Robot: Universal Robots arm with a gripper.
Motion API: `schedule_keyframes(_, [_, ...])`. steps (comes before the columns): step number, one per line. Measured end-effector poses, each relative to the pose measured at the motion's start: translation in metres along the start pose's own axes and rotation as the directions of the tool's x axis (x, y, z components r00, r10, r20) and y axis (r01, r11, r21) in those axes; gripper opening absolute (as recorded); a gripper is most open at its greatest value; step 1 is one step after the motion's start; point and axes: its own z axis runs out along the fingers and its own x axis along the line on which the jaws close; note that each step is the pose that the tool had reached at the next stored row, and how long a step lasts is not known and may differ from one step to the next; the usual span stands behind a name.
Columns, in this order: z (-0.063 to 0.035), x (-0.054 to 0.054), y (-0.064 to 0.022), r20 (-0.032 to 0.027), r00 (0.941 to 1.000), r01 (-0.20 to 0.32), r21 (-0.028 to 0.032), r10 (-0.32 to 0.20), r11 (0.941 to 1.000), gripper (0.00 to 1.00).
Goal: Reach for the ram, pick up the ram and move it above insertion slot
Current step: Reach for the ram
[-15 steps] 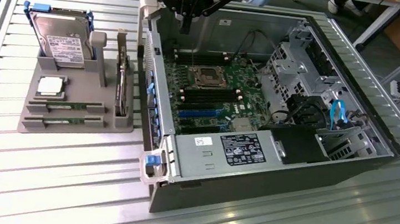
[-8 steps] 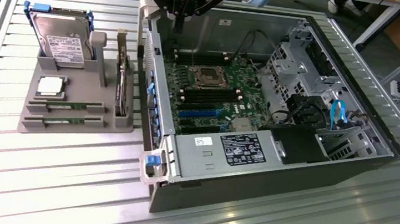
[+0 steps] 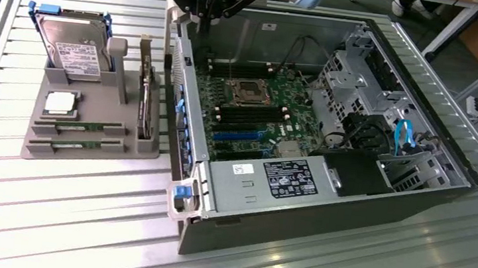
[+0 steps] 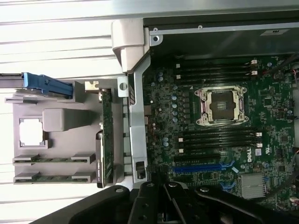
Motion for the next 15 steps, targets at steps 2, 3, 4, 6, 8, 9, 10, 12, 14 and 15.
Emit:
schedule_keyframes(2, [-0.0001,0.002,-0.0001,0.0,1.0,0.0,0.0,0.0,1.0,0.1])
schedule_keyframes(3, [-0.0001,0.003,-0.0002,0.0001,1.0,0.0,0.0,0.0,1.0,0.1])
schedule_keyframes(4, [-0.0002,0.005,-0.0003,0.0001,1.0,0.0,0.0,0.0,1.0,0.1])
schedule_keyframes(6, [-0.0002,0.008,-0.0005,0.0,1.0,0.0,0.0001,0.0,1.0,0.1])
schedule_keyframes(8, [-0.0003,0.011,-0.0007,0.0001,1.0,0.0,0.0,0.0,1.0,0.1])
schedule_keyframes(9, [-0.0004,0.012,-0.0008,0.0001,1.0,0.0,0.0,0.0,1.0,0.1])
schedule_keyframes(10, [-0.0004,0.014,-0.0009,0.0001,1.0,0.0,0.0,0.0,1.0,0.1])
schedule_keyframes(12, [-0.0005,0.016,-0.0011,0.0002,1.0,0.0,0.0001,0.0,1.0,0.1])
schedule_keyframes(14, [-0.0005,0.019,-0.0013,0.0004,1.0,0.0,0.0,0.0,1.0,0.1])
schedule_keyframes(15, [-0.0006,0.02,-0.0013,0.0004,1.0,0.0,0.0,0.0,1.0,0.1])
